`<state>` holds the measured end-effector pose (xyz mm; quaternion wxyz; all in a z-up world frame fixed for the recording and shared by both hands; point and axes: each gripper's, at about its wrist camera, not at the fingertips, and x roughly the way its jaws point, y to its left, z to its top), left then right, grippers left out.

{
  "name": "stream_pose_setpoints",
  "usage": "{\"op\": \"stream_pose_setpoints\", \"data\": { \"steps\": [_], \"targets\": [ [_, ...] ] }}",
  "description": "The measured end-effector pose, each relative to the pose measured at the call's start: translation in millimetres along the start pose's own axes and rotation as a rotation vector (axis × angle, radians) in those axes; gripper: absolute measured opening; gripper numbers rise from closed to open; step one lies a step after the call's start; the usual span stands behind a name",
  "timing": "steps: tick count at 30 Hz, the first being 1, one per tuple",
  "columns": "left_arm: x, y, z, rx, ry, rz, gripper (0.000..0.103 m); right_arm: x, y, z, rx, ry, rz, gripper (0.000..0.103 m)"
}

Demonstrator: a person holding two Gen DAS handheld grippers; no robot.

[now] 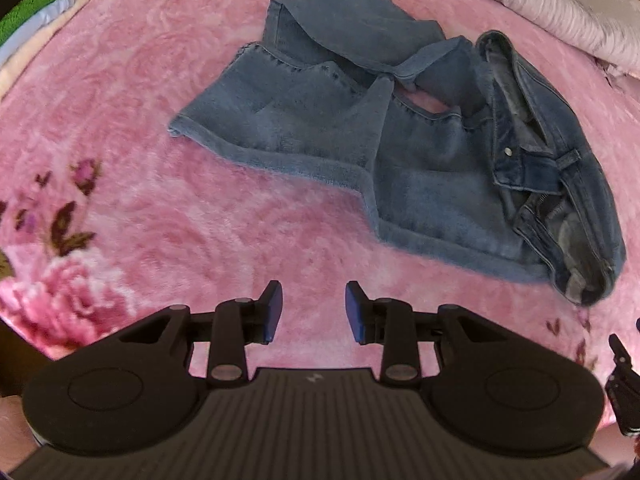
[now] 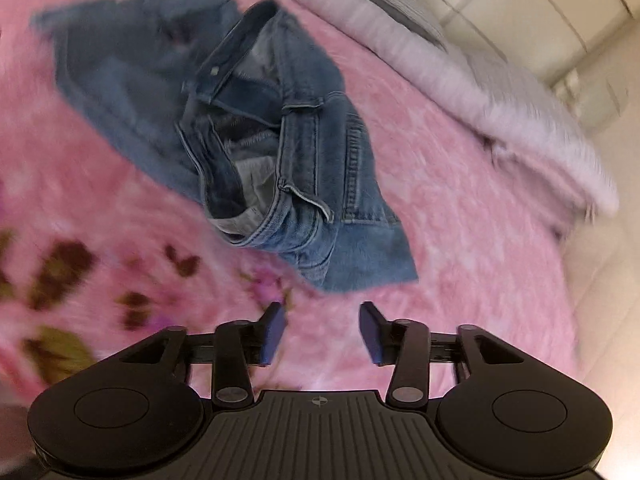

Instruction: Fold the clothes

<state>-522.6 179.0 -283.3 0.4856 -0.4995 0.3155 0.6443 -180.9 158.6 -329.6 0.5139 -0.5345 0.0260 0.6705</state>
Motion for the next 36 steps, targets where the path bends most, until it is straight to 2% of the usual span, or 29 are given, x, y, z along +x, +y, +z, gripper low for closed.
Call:
{"op": "stream_pose_setpoints", "data": {
  "steps": [3,5,10,15,17,21,24,26,27,28,29,32,34,36],
  "targets": [
    [16.6,5.1,1.5,-0.068,-0.011,-0.033,0.03,25.6,5.3,-5.8,-0.088,-0.047,-0.034,0.06],
    [23.8,11.8,1.6,-0.148,-0.029,-0.072,0.031,37.4,7.8,-8.6,-0.131,-0.083,-0.037,0.061],
    [37.3,39.1,1.9,-0.424,-0.075,-0.183,0.037,59.3,15.2,-16.0,-0.235,-0.142,-0.067,0.061],
    [49.5,69.3,1.1,-0.726,-0.122,-0.296,0.037,60.8,15.5,-16.5,-0.259,-0.203,-0.1,0.061],
    [49.2,74.6,2.7,-0.783,-0.163,-0.337,0.039,58.4,13.4,-15.0,-0.249,-0.218,-0.101,0.061],
    [56.6,78.5,8.8,-0.812,-0.213,-0.313,0.042,58.5,11.1,-14.9,-0.267,-0.229,-0.087,0.058],
    [72.3,81.1,14.0,-0.83,-0.216,-0.301,0.043,56.4,11.6,-16.3,-0.292,-0.238,-0.07,0.05],
    [82.8,80.1,19.5,-0.821,-0.219,-0.294,0.039,53.8,9.7,-16.2,-0.293,-0.238,-0.039,0.036],
    [86.3,77.9,24.7,-0.793,-0.221,-0.287,0.036,51.7,7.2,-14.3,-0.279,-0.241,-0.013,0.019],
    [89.2,75.3,30.5,-0.757,-0.223,-0.279,0.016,49.1,4.2,-12.0,-0.261,-0.245,0.014,0.013],
    [90.2,72.5,38.3,-0.717,-0.217,-0.262,0.01,45.1,-0.6,-8.4,-0.231,-0.254,0.038,0.011],
    [70.0,67.8,56.4,-0.614,-0.27,-0.191,0.006,27.2,-30.8,10.0,-0.051,-0.274,0.116,0.009],
    [55.2,64.9,68.1,-0.546,-0.309,-0.143,0.006,12.5,-73.9,23.3,0.22,-0.273,0.208,0.008],
    [23.4,69.5,78.0,-0.473,-0.399,-0.081,0.005,-4.2,-132.9,24.0,0.582,-0.303,0.294,0.007]
  ]
}}
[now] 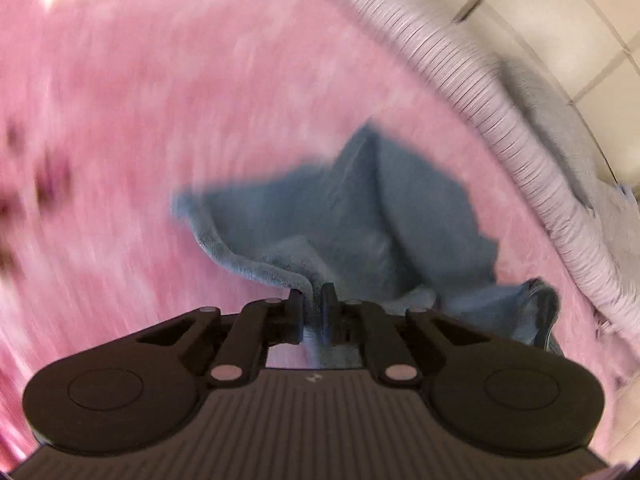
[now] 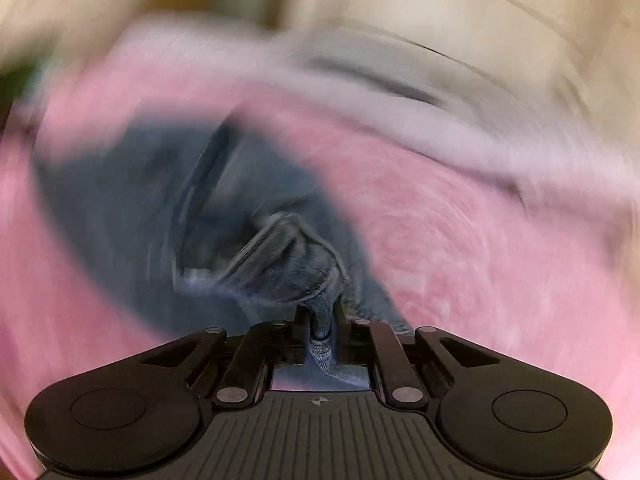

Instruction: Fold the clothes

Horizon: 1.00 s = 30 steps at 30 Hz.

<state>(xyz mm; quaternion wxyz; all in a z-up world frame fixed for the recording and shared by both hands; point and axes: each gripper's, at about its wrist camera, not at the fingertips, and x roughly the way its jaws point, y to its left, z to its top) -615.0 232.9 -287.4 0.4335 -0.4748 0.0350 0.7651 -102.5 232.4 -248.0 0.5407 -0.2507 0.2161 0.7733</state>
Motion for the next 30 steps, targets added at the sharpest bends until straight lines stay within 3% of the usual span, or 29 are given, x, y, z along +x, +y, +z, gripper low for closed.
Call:
{"op": "stream_pose_setpoints", "data": {
  "steps": [3,7,9,10,11,13,15,16,19,22,25,30],
  "targets": [
    [-42.4,7.9,36.3,0.039,-0.13,0.031,0.005,-45.1,-62.8,32.4,0.442,-0.139,0.033,0.007],
    [-93.4,38.6,75.6,0.021,-0.243,0.081,0.004,-97.3,-113.5,33.4,0.79,-0.206,0.024,0.007],
    [-102.9,60.3,78.1,0.048,-0.222,0.123,0.009,-110.4,-133.0,9.7,0.977,-0.131,-0.046,0.007],
    [-95.2,73.0,70.5,0.053,-0.155,0.119,0.012,-111.1,-142.2,-9.7,1.078,-0.063,-0.064,0.008],
    [-85.0,85.6,60.9,0.054,-0.078,0.111,0.014,-107.1,-149.3,-37.2,1.183,0.035,-0.081,0.008],
    [-63.2,101.5,29.3,0.087,0.026,0.223,0.013,-97.8,-150.5,-92.0,1.327,0.274,-0.179,0.015],
    [-41.2,116.0,-4.2,0.125,0.125,0.352,0.014,-93.6,-138.7,-133.1,1.334,0.465,-0.283,0.017],
    [-30.2,123.2,-20.9,0.144,0.174,0.417,0.014,-93.6,-131.4,-145.8,1.312,0.517,-0.309,0.018],
    [-29.7,135.1,-47.6,0.136,0.217,0.475,0.015,-95.1,-111.0,-162.1,1.22,0.575,-0.323,0.025],
    [-42.7,131.9,-54.0,0.143,0.184,0.461,0.015,-91.2,-110.4,-155.5,1.137,0.53,-0.298,0.037],
    [-52.5,123.1,-58.7,0.134,0.174,0.44,0.017,-88.5,-117.8,-152.7,1.114,0.429,-0.291,0.053],
    [-53.3,120.4,-69.1,0.109,0.192,0.446,0.019,-71.9,-140.8,-161.2,1.197,0.3,-0.245,0.056]
  ]
}}
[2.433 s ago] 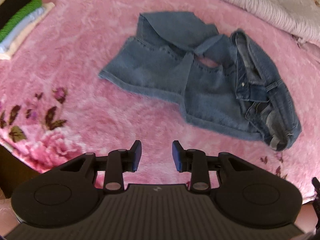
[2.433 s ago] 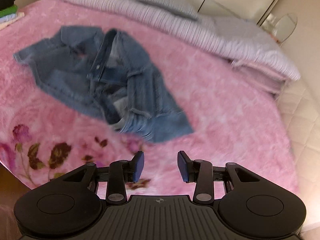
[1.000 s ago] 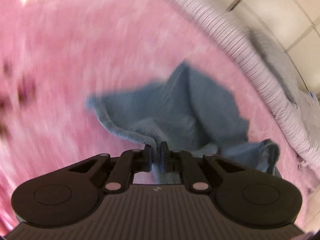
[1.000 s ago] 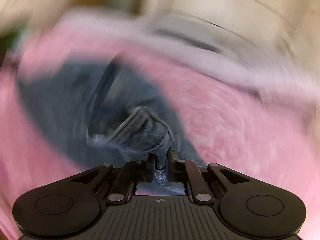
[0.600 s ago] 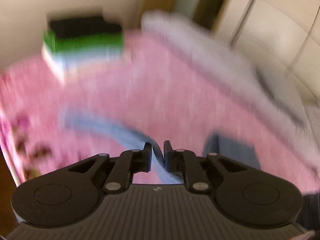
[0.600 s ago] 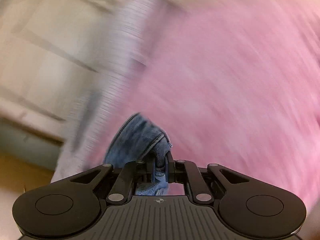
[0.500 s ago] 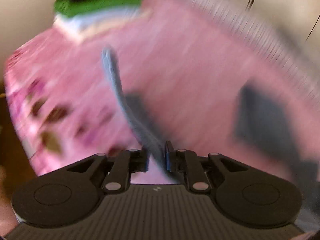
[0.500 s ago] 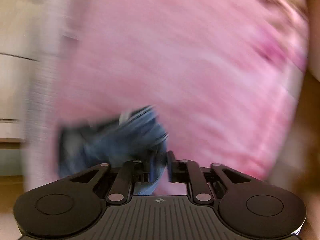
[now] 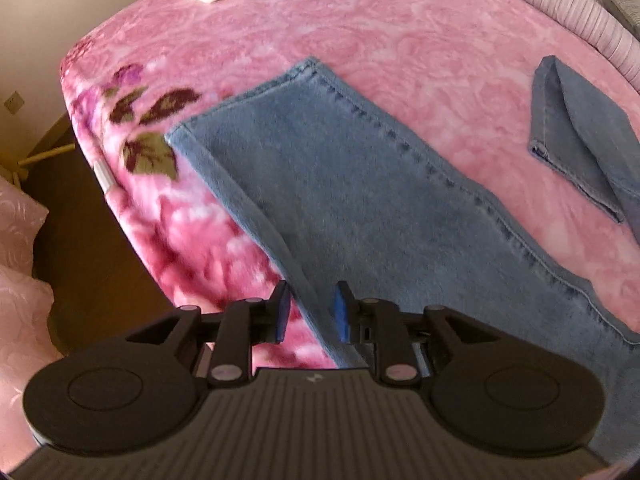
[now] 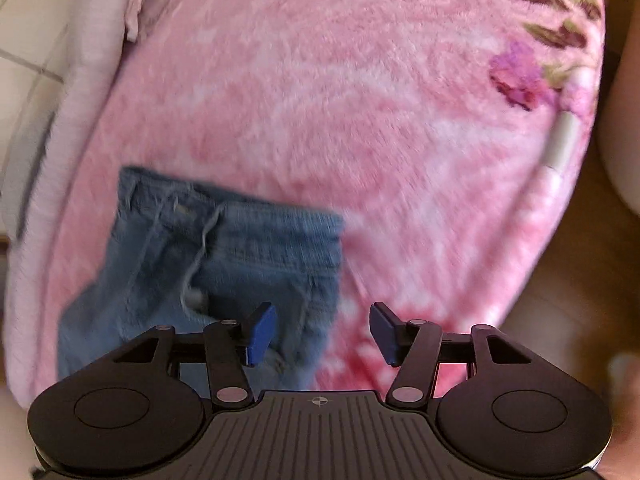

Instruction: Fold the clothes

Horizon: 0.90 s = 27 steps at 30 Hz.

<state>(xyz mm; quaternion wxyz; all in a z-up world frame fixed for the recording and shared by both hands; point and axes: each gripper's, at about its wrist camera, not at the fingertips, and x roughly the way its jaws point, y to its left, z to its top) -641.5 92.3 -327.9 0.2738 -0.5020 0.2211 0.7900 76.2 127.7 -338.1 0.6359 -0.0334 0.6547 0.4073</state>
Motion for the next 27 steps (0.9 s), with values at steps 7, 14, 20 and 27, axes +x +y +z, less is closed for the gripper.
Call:
{"op": "stream_pose_setpoints", "data": {
  "steps": [7,14,20,27],
  "targets": [
    [8.7,-15.4,-8.9,0.04,-0.005,0.038,0.021,21.0,5.1,3.9,-0.073,-0.093,0.012,0.019],
    [5.2,-21.2,-15.0,0.01,0.0,-0.048,0.021,-42.5,6.9,8.1,-0.199,-0.315,-0.013,0.015],
    [2.4,-40.5,-36.5,0.094,-0.028,-0.049,0.022,-18.0,-39.1,14.1,-0.127,-0.17,-0.178,0.018],
    [-21.6,-30.3,-37.3,0.089,-0.01,-0.031,0.022,-31.5,-13.4,23.7,-0.24,-0.152,-0.366,0.061]
  ]
}}
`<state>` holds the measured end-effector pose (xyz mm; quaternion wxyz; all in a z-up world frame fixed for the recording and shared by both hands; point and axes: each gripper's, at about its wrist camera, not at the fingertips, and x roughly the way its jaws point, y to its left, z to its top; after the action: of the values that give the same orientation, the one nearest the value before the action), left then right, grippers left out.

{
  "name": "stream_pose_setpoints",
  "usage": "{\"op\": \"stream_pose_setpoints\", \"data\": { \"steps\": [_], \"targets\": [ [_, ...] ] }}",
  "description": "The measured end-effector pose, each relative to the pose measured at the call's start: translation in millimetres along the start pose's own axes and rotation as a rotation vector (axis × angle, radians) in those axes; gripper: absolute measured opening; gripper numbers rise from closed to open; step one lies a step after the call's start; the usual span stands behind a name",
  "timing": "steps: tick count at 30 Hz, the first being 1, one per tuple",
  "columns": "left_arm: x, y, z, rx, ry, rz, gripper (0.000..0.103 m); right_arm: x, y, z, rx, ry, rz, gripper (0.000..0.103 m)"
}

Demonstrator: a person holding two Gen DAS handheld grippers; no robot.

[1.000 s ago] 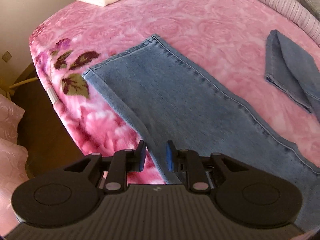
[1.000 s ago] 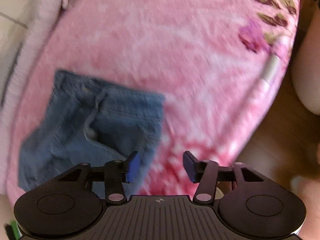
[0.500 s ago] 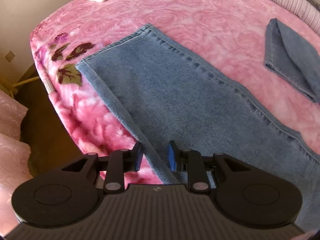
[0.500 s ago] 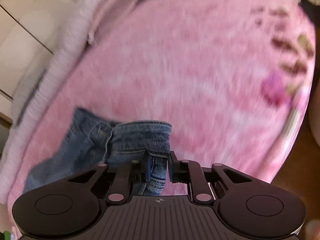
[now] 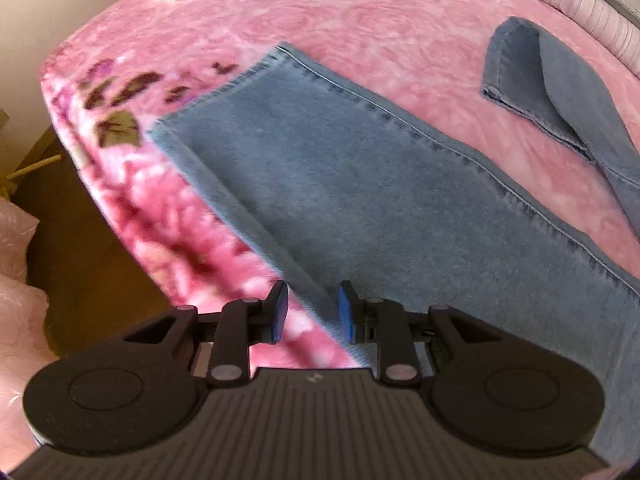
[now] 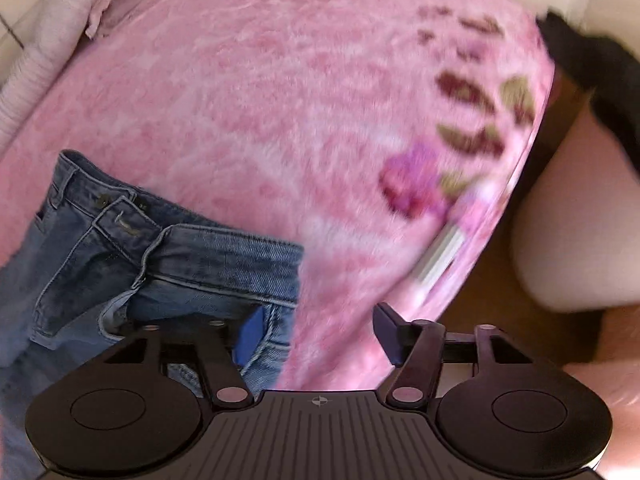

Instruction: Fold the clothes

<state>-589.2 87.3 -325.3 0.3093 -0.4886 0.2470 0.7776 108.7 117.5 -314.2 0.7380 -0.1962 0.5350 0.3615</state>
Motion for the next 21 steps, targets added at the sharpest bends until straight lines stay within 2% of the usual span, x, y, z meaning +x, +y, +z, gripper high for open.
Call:
{"op": "stream_pose_setpoints", "data": {
  "steps": [1,2,4,5,7,10,12,16,21],
  "targets": [
    [-6.8,0.0,1.2,0.001,-0.008,-0.007,0.022,-6.5,4.4,2.2,-0.013,-0.024,-0.004,0.06],
    [-13.6,0.0,2.4,0.003,-0.016,-0.014,0.022,-13.6,9.5,5.0,-0.018,-0.042,0.041,0.06],
    [-26.4,-5.3,5.4,0.005,-0.024,-0.052,0.022,-25.6,19.6,8.8,-0.037,-0.018,0.214,0.06],
    [-31.3,-9.1,7.1,0.008,-0.026,-0.074,0.022,-32.5,28.2,8.3,-0.075,-0.018,0.244,0.06],
    [-35.6,-21.9,11.8,0.02,-0.024,-0.12,0.022,-42.9,52.1,3.4,-0.206,-0.048,0.232,0.06],
    [-34.5,-45.9,20.6,0.031,-0.015,-0.193,0.022,-42.1,86.0,-7.9,-0.31,-0.029,0.329,0.06],
    [-30.4,-61.3,28.5,0.045,-0.01,-0.241,0.022,-38.2,110.7,-16.5,-0.356,-0.017,0.365,0.06],
    [-13.1,-84.2,49.5,0.112,-0.002,-0.3,0.023,-33.9,167.8,-35.5,-0.508,-0.044,0.358,0.06],
    [25.8,-90.7,83.7,0.092,0.065,-0.358,0.023,-18.4,236.1,-61.2,-0.692,-0.101,0.289,0.06]
  ]
}}
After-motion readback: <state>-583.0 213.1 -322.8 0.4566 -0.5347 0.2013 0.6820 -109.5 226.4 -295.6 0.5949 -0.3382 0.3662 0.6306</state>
